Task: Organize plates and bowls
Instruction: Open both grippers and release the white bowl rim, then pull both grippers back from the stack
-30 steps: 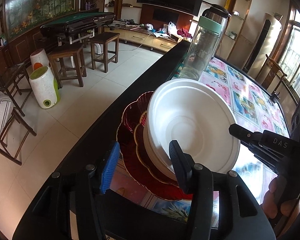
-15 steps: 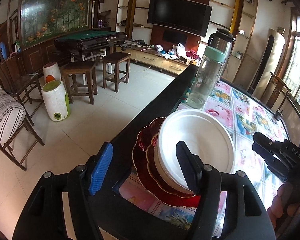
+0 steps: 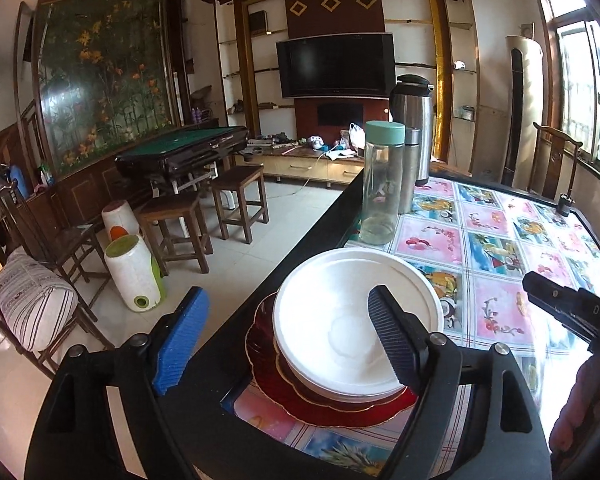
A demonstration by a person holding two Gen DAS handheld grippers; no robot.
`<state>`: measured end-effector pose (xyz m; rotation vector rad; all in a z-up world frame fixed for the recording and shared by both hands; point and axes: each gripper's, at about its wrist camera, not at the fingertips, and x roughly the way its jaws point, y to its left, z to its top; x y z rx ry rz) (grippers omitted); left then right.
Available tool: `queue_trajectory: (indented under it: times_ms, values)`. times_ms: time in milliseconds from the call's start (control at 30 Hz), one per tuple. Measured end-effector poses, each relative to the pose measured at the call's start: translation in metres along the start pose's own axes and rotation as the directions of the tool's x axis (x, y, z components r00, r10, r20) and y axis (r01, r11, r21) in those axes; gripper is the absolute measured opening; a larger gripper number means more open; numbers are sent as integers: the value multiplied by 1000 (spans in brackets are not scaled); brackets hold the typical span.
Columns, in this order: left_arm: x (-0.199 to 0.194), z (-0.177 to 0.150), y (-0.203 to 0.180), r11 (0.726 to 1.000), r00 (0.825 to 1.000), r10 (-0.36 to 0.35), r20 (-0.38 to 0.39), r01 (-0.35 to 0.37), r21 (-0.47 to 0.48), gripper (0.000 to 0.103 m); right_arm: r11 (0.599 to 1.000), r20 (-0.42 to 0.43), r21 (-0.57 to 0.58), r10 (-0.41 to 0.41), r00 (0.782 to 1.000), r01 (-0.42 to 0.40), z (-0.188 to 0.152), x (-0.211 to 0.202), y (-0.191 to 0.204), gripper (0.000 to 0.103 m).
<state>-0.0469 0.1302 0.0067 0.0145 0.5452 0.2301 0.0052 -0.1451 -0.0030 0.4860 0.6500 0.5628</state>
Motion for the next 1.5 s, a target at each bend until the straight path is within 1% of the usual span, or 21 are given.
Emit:
queue_trajectory:
  times_ms: [67, 133, 167, 267, 300, 333, 367, 433, 533, 700, 833, 967, 1067, 1133, 1200, 1300, 1400, 1500]
  values:
    - [-4, 0, -1, 1000, 1000, 9, 14, -9, -8, 83, 997, -10, -52, 52, 999, -52, -6, 1, 16, 54]
    - [-8, 0, -2, 1000, 1000, 16, 20, -16, -22, 83, 991, -15, -113, 69, 998, -70, -15, 1, 33, 58]
    - [-8, 0, -3, 999, 1000, 19, 19, -18, -29, 83, 987, -16, -143, 71, 997, -73, -19, 1, 41, 58]
    - [-10, 0, -2, 998, 1000, 24, 16, -23, -53, 84, 973, 7, -225, 53, 999, -50, -33, 1, 63, 58]
    - [-10, 0, -2, 998, 999, 29, 14, -28, -59, 85, 969, 24, -243, 46, 999, -38, -37, -1, 68, 60]
    - [-10, 0, -1, 997, 999, 33, 10, -32, -63, 85, 968, 40, -250, 40, 998, -29, -40, -2, 72, 65]
    - [-9, 0, -1, 997, 999, 35, 5, -34, -66, 86, 968, 56, -250, 40, 998, -25, -42, -3, 75, 69]
    - [-9, 0, 0, 997, 999, 41, -2, -41, -72, 86, 968, 83, -248, 41, 996, -20, -44, -5, 77, 71]
    - [-11, -1, 4, 995, 998, 61, 1, -61, -82, 86, 968, 100, -249, 47, 994, -21, -46, -5, 81, 72]
    - [-13, -2, 12, 990, 996, 93, 13, -91, -112, 86, 970, 108, -240, 69, 992, -42, -47, -1, 88, 72]
    - [-14, -2, 18, 986, 993, 115, 18, -112, -127, 86, 964, 97, -259, 83, 992, -55, -50, 7, 96, 72]
    - [-11, -2, 21, 984, 993, 116, 16, -112, -137, 86, 960, 92, -270, 100, 991, -71, -53, 11, 102, 72]
    - [-11, -2, 24, 983, 995, 102, 17, -98, -155, 87, 958, 94, -275, 108, 990, -78, -53, 14, 106, 72]
    - [-10, -2, 28, 982, 998, 69, 10, -67, -178, 91, 958, 96, -275, 113, 989, -83, -53, 15, 107, 72]
    - [-11, -1, 32, 979, 999, 52, 12, -49, -196, 92, 958, 99, -272, 119, 988, -88, -53, 15, 108, 72]
    - [-16, -1, 34, 976, 997, 61, 50, -49, -211, 92, 960, 111, -268, 119, 987, -86, -52, 15, 108, 72]
    - [-21, -1, 35, 975, 995, 64, 76, -46, -218, 92, 967, 122, -238, 125, 985, -94, -48, 15, 104, 72]
    - [-17, -1, 30, 979, 994, 89, 66, -75, -188, 92, 973, 133, -212, 125, 983, -95, -46, 14, 99, 72]
